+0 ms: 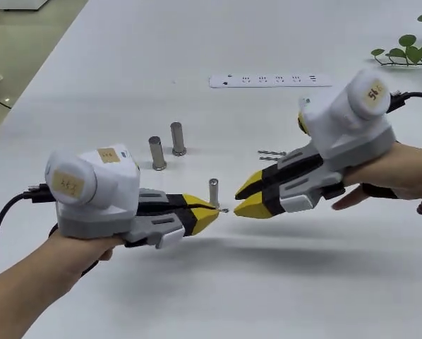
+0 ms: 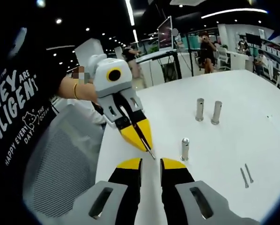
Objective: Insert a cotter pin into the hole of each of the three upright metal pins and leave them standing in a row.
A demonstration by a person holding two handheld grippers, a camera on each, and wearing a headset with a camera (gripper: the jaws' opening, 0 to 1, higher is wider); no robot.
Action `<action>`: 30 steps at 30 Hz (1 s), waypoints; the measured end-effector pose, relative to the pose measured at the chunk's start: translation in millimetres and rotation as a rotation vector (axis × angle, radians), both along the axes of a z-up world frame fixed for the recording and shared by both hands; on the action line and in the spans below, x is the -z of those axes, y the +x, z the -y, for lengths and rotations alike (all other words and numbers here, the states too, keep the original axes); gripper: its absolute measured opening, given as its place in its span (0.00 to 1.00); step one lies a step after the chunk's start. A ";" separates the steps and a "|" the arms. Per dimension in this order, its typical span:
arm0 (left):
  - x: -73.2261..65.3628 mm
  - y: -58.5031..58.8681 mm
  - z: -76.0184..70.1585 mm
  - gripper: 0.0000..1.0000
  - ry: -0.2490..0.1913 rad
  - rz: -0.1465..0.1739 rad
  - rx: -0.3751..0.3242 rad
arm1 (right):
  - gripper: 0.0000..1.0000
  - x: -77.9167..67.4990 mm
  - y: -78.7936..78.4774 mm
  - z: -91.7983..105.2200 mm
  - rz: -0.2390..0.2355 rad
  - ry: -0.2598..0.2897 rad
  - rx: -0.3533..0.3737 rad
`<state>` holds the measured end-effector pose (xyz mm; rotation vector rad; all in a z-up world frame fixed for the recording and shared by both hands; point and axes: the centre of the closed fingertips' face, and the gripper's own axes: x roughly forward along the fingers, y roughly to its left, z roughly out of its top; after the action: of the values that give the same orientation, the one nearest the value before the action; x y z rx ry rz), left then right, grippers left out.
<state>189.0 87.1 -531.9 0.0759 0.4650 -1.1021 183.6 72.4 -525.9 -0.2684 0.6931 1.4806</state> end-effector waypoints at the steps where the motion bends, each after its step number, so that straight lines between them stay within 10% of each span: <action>1: -1.1 -2.3 1.5 0.00 0.000 0.007 0.016 | 0.10 0.3 -1.4 0.5 -0.007 0.001 -0.001; 16: -13.7 -15.5 12.9 0.00 -0.076 -0.001 0.098 | 0.07 0.2 -23.2 1.7 -0.104 0.046 -0.040; 30: -18.3 -20.9 17.1 0.00 -0.089 0.001 0.120 | 0.00 -2.8 -25.3 -1.6 -0.070 0.039 -0.086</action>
<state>168.1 70.0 -513.6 0.0266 0.4137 -1.2389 158.3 74.1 -523.0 -0.2194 0.7161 1.5896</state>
